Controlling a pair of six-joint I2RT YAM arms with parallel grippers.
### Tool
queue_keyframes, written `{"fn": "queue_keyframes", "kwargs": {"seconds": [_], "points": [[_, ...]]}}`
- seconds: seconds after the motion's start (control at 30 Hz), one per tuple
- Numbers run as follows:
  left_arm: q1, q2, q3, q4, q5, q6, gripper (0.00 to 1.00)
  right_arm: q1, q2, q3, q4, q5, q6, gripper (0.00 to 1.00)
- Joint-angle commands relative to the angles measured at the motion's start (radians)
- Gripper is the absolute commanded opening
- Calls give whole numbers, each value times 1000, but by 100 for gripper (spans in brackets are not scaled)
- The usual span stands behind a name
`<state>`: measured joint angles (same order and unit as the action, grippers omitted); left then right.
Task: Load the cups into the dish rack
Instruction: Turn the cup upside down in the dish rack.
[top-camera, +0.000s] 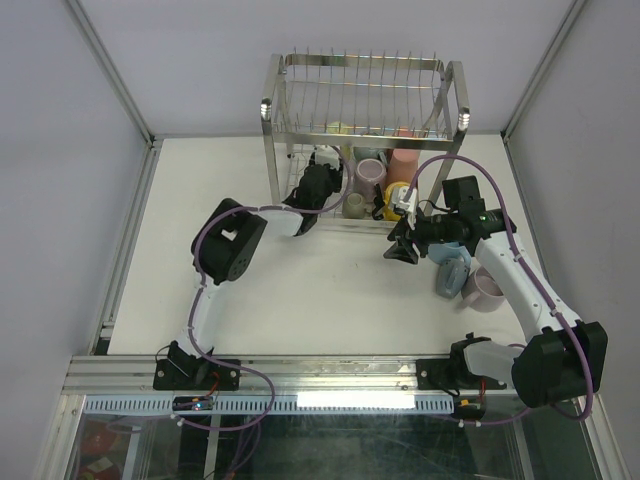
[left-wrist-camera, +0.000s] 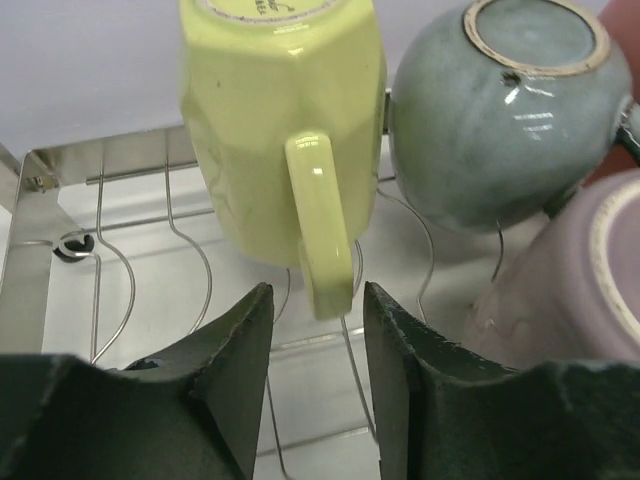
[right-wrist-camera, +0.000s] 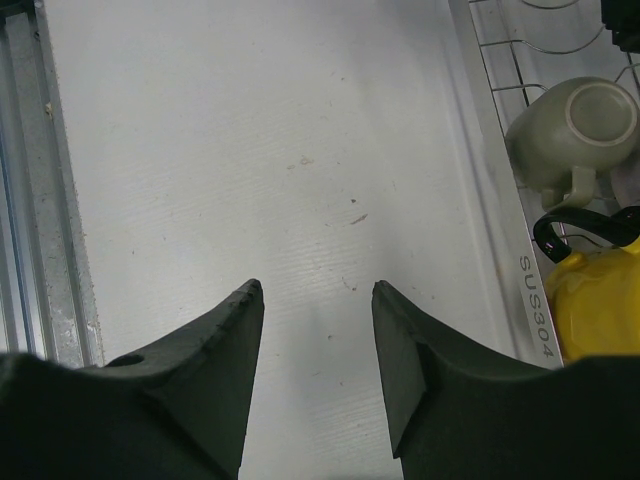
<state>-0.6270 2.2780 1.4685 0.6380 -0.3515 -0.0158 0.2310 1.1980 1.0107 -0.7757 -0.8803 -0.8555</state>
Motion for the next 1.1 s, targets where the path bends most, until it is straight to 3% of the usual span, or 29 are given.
{"fn": "queue_keyframes", "kwargs": {"seconds": [0.0, 0.1, 0.27, 0.77, 1.07], "points": [[-5, -150, -69, 129, 58, 14, 42, -6, -9, 38, 9, -33, -10, 50], [-13, -194, -137, 174, 72, 22, 47, -7, -9, 37, 8, -34, -11, 50], [-24, -263, -233, 214, 101, 16, 47, -7, -9, 35, 9, -35, -11, 50], [-68, -522, -561, 305, 185, -58, 25, -6, -13, 37, 4, -44, -17, 50], [-67, -747, -796, 294, 293, -152, 24, -9, -15, 37, -8, -68, -35, 50]]}}
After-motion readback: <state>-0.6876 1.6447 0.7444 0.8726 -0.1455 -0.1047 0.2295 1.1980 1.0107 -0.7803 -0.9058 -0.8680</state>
